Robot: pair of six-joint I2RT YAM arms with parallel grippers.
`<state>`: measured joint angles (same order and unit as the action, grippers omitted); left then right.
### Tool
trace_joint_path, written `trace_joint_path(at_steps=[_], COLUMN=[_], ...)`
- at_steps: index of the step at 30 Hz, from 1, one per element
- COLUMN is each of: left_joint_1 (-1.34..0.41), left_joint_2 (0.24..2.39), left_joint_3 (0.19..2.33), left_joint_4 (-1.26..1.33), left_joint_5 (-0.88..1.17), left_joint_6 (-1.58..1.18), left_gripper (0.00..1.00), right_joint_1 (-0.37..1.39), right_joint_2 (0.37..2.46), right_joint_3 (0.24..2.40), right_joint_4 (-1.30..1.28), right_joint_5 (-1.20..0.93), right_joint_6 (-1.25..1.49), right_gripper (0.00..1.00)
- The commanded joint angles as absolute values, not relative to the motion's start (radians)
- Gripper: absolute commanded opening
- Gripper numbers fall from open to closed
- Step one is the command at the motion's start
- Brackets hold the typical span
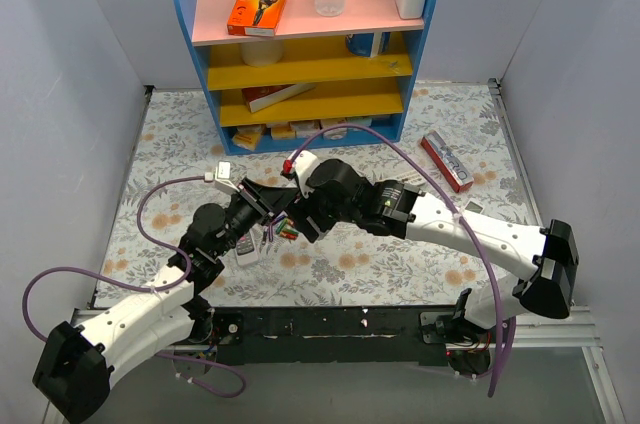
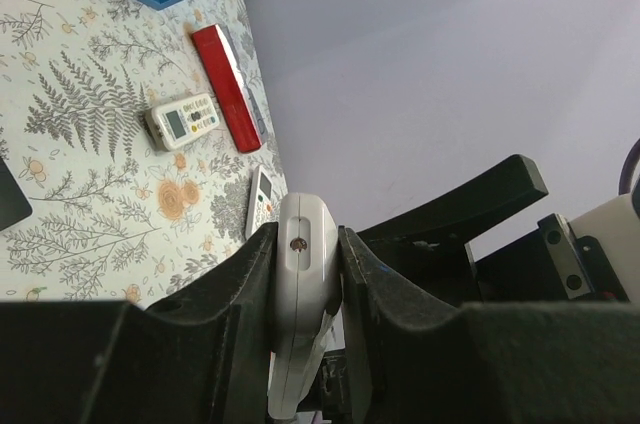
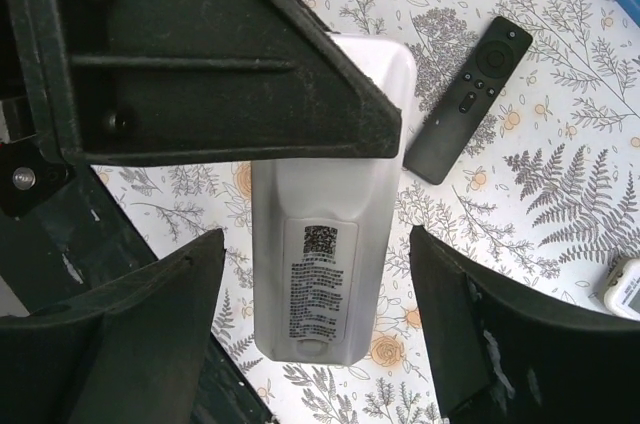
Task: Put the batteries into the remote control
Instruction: Load the battery cover into the remote control, then place the remote control at the center of the board.
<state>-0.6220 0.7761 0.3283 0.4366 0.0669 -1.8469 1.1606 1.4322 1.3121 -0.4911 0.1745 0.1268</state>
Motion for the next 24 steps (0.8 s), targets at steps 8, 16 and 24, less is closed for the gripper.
trace_joint_path(at_steps=[8,16,24], left_joint_1=[-0.624,-0.624,-0.626], left_joint_2=[0.775,0.781,0.727], left_joint_3=[0.373,0.388,0.481], left_joint_4=[0.416,0.400,0.148], left_joint_5=[0.084,0.100,-0.062], left_joint_6=[-1.824,-1.787,-1.609], left_gripper=[0.00,0.33,0.95], right_joint_1=[1.167,1.166,1.095], right_joint_2=[1.459,1.453,1.402], right_joint_3=[1.284,1.232,1.112], right_joint_4=[-0.456,-0.463,-0.546], right_joint_5=[0.219,0.212,0.256], right_joint_6=[0.137,0.150,0.219], right_gripper=[0.53,0.19,0.04])
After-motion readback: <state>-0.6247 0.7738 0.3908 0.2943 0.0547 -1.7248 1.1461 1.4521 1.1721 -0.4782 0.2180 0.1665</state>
